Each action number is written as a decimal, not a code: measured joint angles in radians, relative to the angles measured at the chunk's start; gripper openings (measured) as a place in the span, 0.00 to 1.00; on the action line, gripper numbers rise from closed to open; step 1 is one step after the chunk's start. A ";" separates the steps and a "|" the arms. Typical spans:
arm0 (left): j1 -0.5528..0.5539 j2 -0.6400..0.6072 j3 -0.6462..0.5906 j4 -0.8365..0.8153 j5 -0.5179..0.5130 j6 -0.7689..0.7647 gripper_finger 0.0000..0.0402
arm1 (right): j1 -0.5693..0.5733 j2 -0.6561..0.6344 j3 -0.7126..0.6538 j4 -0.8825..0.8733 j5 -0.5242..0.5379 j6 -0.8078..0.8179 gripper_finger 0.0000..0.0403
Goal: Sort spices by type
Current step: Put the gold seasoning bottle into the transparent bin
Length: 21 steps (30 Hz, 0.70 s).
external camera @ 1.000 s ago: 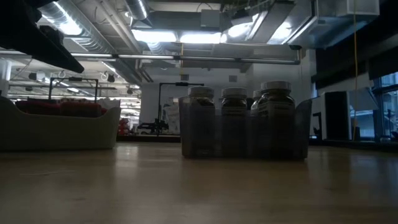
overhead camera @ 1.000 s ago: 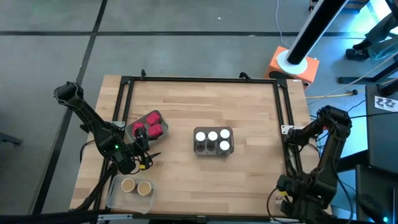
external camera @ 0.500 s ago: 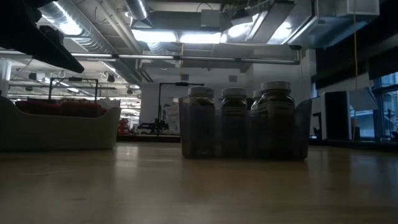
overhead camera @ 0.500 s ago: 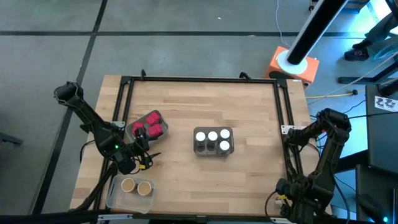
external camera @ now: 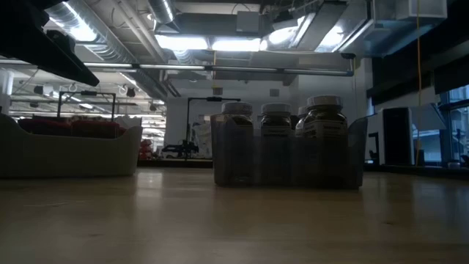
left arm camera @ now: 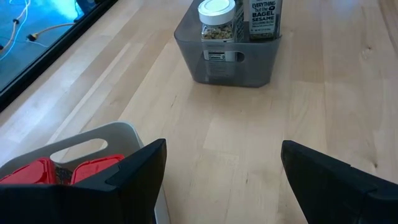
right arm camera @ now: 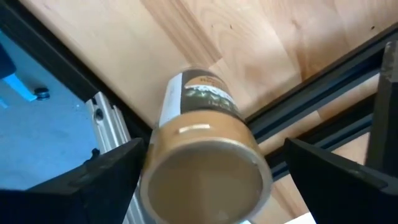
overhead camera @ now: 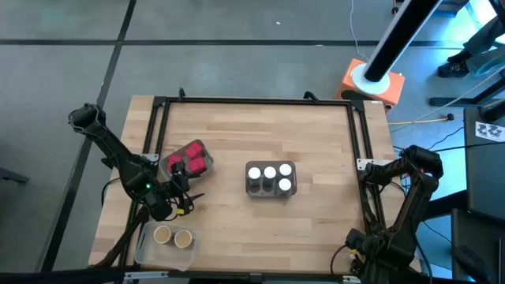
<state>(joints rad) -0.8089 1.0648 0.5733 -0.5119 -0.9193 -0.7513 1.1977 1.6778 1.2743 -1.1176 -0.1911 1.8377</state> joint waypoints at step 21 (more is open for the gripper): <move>0.000 0.000 0.000 0.000 0.000 0.000 0.75 | -0.001 0.015 -0.023 0.021 -0.057 0.008 0.78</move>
<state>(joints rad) -0.8089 1.0648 0.5733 -0.5121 -0.9192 -0.7513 1.1965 1.6932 1.2517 -1.0968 -0.2480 1.8461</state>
